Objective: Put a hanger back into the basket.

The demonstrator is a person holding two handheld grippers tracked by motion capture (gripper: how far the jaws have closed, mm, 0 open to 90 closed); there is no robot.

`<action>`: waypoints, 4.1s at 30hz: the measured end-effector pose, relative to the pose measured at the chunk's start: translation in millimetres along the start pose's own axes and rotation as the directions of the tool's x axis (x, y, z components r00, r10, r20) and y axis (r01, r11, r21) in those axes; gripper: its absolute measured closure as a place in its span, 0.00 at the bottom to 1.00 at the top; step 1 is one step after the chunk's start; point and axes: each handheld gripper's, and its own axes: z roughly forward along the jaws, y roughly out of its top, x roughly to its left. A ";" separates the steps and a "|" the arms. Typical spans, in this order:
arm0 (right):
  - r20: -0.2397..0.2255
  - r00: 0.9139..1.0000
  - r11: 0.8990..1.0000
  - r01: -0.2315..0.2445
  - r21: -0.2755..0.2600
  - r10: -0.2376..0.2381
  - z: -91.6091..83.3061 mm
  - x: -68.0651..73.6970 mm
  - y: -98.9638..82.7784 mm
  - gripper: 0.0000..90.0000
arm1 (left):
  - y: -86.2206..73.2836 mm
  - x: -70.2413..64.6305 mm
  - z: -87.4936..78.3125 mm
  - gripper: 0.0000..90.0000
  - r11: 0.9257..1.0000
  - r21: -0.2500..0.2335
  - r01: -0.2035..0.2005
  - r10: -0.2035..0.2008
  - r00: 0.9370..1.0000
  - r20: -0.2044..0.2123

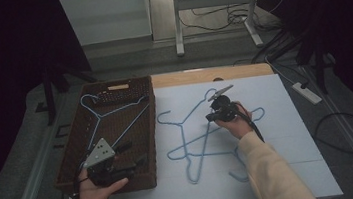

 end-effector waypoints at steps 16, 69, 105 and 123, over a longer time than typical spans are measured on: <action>0.083 0.997 0.990 -0.001 0.143 -0.011 18.4 4.7 3.8 1.00 | 0.2 -2.8 3.0 0.36 1.000 0.015 -0.009 0.008 1.000 0.008; -0.143 0.929 0.915 0.363 0.177 -0.341 38.2 52.2 35.7 0.62 | 0.6 -4.3 3.6 0.35 1.000 0.017 -0.020 0.020 1.000 0.008; -0.115 0.962 0.967 0.254 0.032 -0.249 -18.8 42.1 31.6 0.97 | 0.4 -6.2 6.4 0.35 1.000 0.022 -0.020 0.020 1.000 0.007; -0.068 0.987 0.985 0.142 -0.099 -0.149 -54.4 40.4 1.9 0.97 | 3.9 -11.8 15.8 0.35 1.000 0.029 -0.013 0.012 0.999 0.036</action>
